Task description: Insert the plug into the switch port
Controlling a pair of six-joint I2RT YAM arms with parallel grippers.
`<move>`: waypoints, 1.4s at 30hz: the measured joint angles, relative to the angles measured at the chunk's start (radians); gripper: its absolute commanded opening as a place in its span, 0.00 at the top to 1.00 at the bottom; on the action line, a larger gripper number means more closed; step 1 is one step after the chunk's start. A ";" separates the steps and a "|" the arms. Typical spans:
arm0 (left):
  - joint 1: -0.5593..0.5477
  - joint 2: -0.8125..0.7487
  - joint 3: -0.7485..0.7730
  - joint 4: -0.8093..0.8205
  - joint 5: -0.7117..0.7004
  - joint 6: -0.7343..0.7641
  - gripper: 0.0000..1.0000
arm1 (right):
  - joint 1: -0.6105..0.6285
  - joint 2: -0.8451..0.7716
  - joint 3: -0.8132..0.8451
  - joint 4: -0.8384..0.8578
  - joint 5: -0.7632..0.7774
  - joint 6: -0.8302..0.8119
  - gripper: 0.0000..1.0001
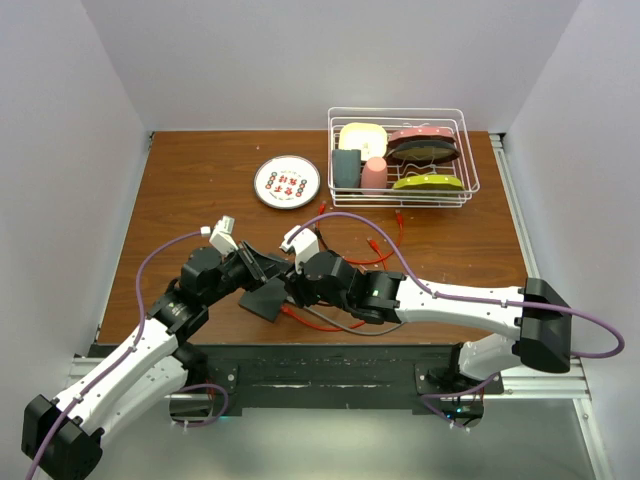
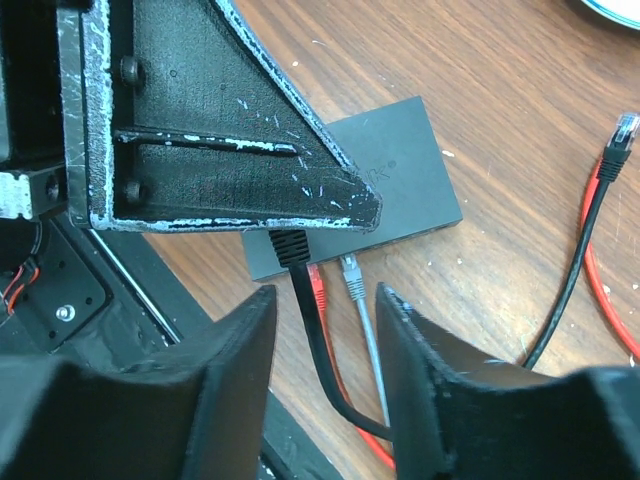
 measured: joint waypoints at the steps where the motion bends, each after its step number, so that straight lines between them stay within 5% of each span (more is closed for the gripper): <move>1: 0.000 0.000 0.000 0.000 0.000 0.000 1.00 | 0.000 0.000 0.000 0.000 0.001 0.000 0.56; 9: 0.000 -0.007 -0.001 0.000 0.004 0.000 1.00 | 0.002 0.010 0.018 0.017 0.011 0.001 0.56; 19: 0.001 -0.018 -0.001 0.000 0.005 0.000 1.00 | 0.007 0.033 0.043 0.048 0.013 0.005 0.78; 22: 0.001 -0.018 -0.003 -0.001 0.003 0.000 1.00 | 0.008 0.042 0.043 0.054 0.013 0.002 1.00; 26: 0.001 -0.019 -0.006 -0.001 0.003 0.000 1.00 | 0.011 0.043 0.043 0.051 0.013 -0.004 1.00; 34: 0.001 -0.034 -0.006 -0.006 -0.008 0.026 0.32 | 0.011 0.040 0.039 0.049 0.029 -0.007 1.00; 42: 0.001 -0.039 0.066 -0.119 -0.100 0.103 0.12 | 0.010 -0.037 -0.053 0.034 0.072 -0.003 1.00</move>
